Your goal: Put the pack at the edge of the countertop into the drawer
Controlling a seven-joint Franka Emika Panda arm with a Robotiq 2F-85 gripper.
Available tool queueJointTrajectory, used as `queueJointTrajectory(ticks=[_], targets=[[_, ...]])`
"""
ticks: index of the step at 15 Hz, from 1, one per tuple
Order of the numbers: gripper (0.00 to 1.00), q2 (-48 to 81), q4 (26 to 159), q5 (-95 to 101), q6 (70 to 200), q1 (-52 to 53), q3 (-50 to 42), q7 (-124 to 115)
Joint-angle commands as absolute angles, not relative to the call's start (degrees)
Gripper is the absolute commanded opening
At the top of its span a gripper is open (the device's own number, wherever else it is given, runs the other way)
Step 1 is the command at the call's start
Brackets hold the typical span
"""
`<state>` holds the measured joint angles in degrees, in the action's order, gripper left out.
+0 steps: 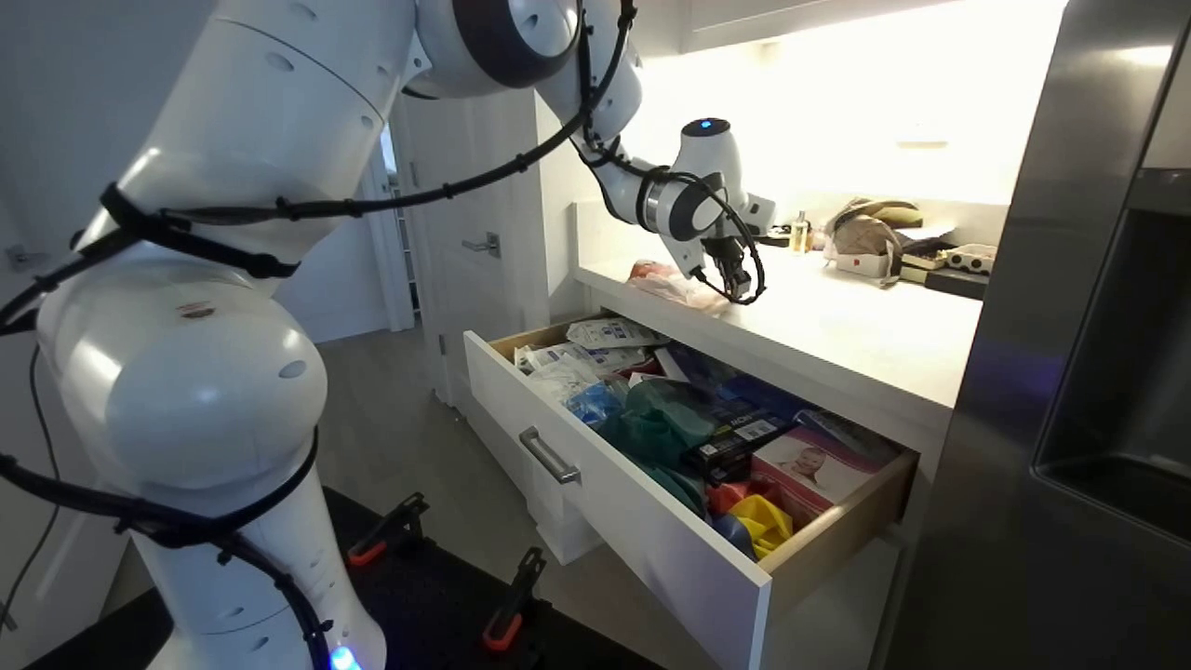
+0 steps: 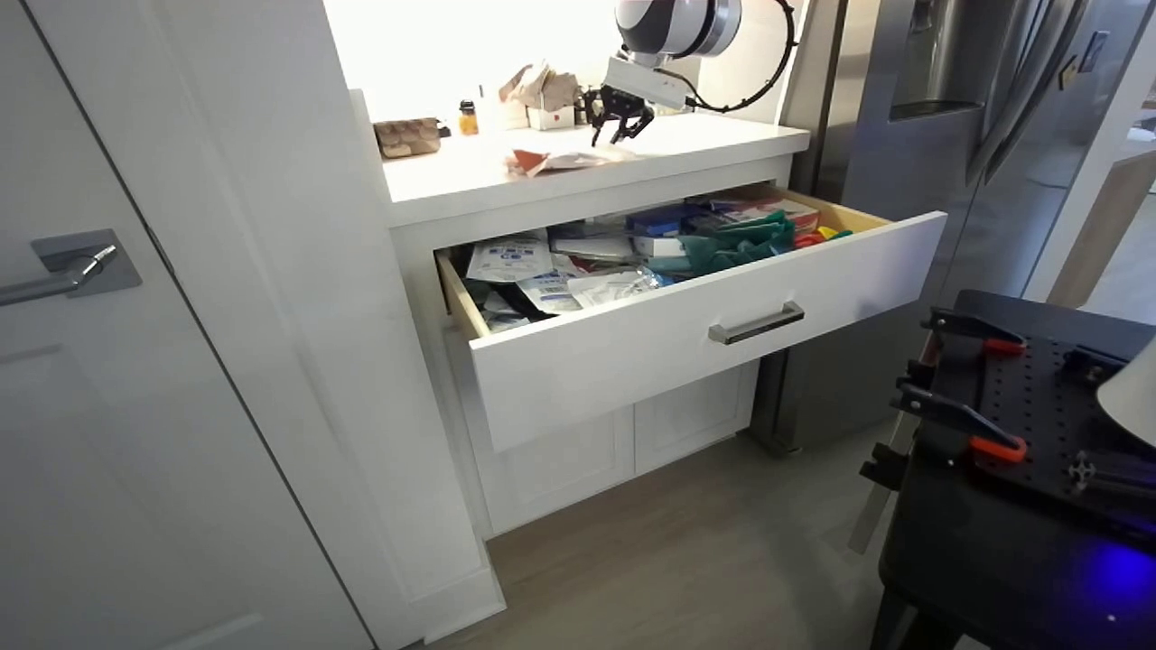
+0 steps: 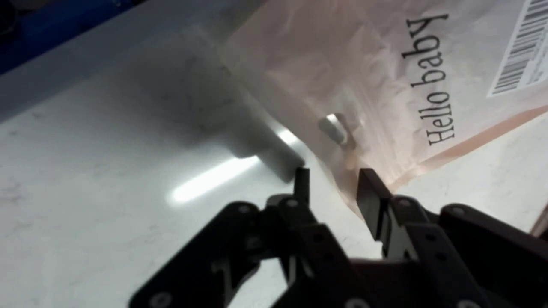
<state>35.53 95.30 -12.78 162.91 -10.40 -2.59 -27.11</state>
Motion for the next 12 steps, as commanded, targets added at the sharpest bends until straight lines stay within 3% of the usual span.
queueJointTrajectory(ticks=[1, 3, 12], targets=[[0.05, 36.33, 92.63, -15.4, 159.38, -9.13, -4.13, -26.6], [0.0, 36.55, 92.23, -15.6, 158.48, -8.84, -4.52, -26.98], [0.0, 34.01, 91.87, -13.1, 155.19, -3.11, -12.91, -36.74]])
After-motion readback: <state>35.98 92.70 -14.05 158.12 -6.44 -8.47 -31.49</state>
